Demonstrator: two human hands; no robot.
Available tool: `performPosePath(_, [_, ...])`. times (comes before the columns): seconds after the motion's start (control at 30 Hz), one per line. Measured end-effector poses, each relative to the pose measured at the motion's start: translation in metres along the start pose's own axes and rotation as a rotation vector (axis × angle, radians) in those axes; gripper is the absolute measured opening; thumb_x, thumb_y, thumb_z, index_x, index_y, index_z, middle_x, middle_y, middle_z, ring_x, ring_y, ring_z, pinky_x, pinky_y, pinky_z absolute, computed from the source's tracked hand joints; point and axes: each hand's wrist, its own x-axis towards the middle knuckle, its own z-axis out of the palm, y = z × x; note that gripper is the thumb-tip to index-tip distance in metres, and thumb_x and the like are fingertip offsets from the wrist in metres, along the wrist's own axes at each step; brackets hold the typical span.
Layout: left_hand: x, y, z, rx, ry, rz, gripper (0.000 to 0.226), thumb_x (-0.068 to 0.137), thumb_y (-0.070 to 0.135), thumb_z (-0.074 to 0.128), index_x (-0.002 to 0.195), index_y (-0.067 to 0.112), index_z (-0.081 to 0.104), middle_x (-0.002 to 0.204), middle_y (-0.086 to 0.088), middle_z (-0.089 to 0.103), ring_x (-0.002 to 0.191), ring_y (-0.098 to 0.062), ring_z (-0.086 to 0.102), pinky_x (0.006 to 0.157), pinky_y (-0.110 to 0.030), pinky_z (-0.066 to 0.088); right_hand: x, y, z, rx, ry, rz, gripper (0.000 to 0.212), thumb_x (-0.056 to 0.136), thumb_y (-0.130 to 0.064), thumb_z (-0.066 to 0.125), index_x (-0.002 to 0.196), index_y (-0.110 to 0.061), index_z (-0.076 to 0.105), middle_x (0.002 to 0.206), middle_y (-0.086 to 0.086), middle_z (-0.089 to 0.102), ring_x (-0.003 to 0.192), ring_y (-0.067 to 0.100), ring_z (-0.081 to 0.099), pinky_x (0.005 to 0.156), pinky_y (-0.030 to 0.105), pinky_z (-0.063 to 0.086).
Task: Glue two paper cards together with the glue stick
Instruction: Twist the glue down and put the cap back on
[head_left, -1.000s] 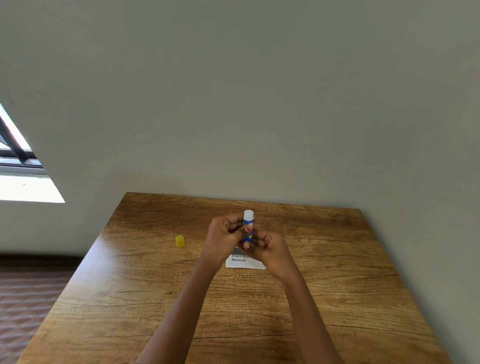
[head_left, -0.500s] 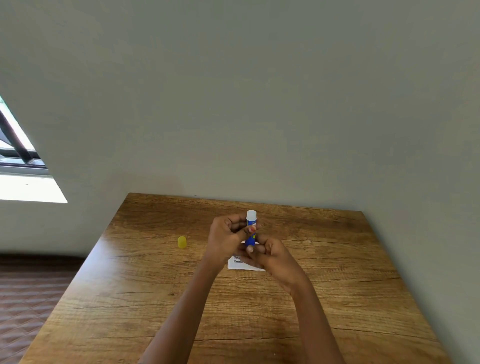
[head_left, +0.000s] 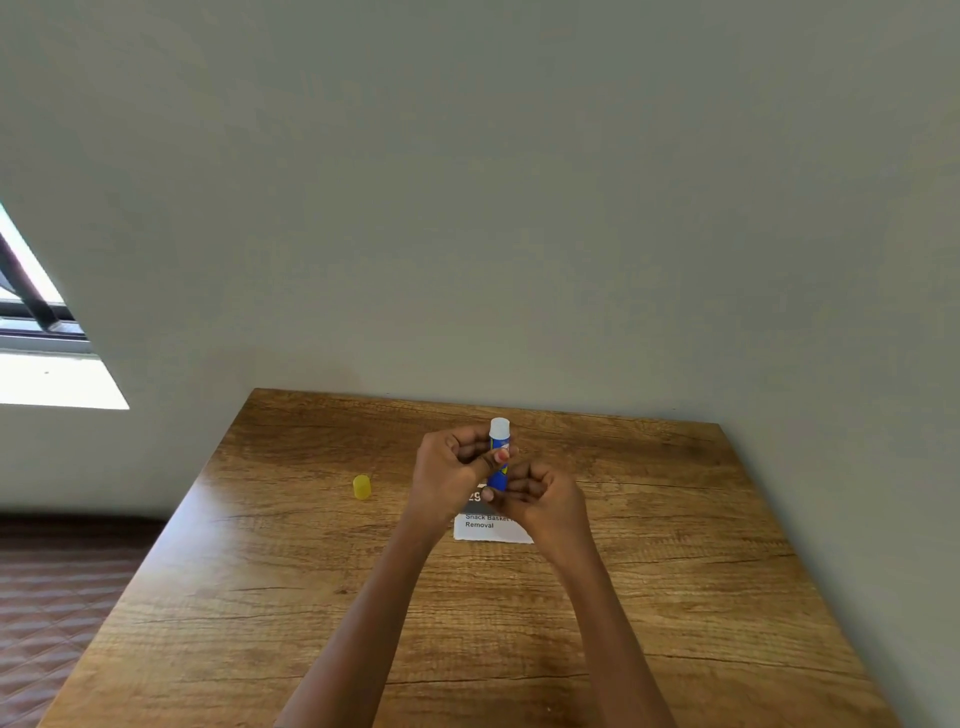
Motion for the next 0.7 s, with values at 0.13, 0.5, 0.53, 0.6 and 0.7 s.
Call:
performPosePath(0.13, [-0.0014,-0.0036,-0.005,0.005,-0.006,-0.001,0.023,0.077,0.0,0.069,0.09,0.018,0.071,0.086,-0.006,0.074,0.086,-0.019,0.072,0.077,-0.03,0.057,-0.0014,-0.0054,-0.0032,0.137,-0.275,0.041,0.023,0.089,-0.008,0.061,0.111,-0.004,0.064,0.099,0.019,0.071,0.096,0.026,0.069,0.085,0.03,0.056])
performPosePath(0.5, [-0.0024,-0.0011,-0.0017,0.0,-0.026,-0.004,0.021,0.078,0.001,0.068,0.09,0.018,0.07,0.089,-0.008,0.074,0.087,-0.018,0.071,0.077,-0.029,0.058,-0.0007,-0.0026,0.0011,-0.166,0.095,-0.059,0.03,0.062,-0.022,0.086,0.085,-0.012,0.07,0.076,-0.006,0.072,0.07,0.003,0.068,0.061,0.013,0.052])
performPosePath(0.53, [-0.0022,-0.0011,-0.002,-0.001,-0.024,-0.005,0.021,0.077,0.001,0.069,0.09,0.018,0.071,0.088,-0.007,0.074,0.087,-0.018,0.072,0.076,-0.028,0.058,0.0,-0.0014,0.0002,-0.138,0.062,-0.046,0.032,0.065,-0.021,0.084,0.091,-0.011,0.069,0.081,-0.004,0.073,0.075,0.005,0.069,0.064,0.015,0.053])
performPosePath(0.6, [-0.0025,-0.0011,-0.0027,-0.007,-0.023,-0.004,0.021,0.076,0.001,0.07,0.092,0.015,0.071,0.088,-0.007,0.074,0.085,-0.017,0.072,0.073,-0.025,0.057,0.0009,-0.0003,-0.0021,-0.074,-0.081,-0.041,0.031,0.076,-0.017,0.076,0.104,-0.009,0.066,0.093,0.003,0.073,0.087,0.011,0.07,0.073,0.02,0.054])
performPosePath(0.7, [-0.0036,-0.0022,-0.004,-0.014,-0.033,-0.017,0.022,0.077,0.0,0.069,0.096,0.011,0.07,0.09,-0.01,0.074,0.087,-0.018,0.072,0.074,-0.026,0.057,-0.0002,-0.0012,-0.0049,0.077,-0.286,-0.034,0.024,0.09,-0.009,0.058,0.112,0.001,0.062,0.1,0.014,0.07,0.095,0.02,0.069,0.083,0.028,0.056])
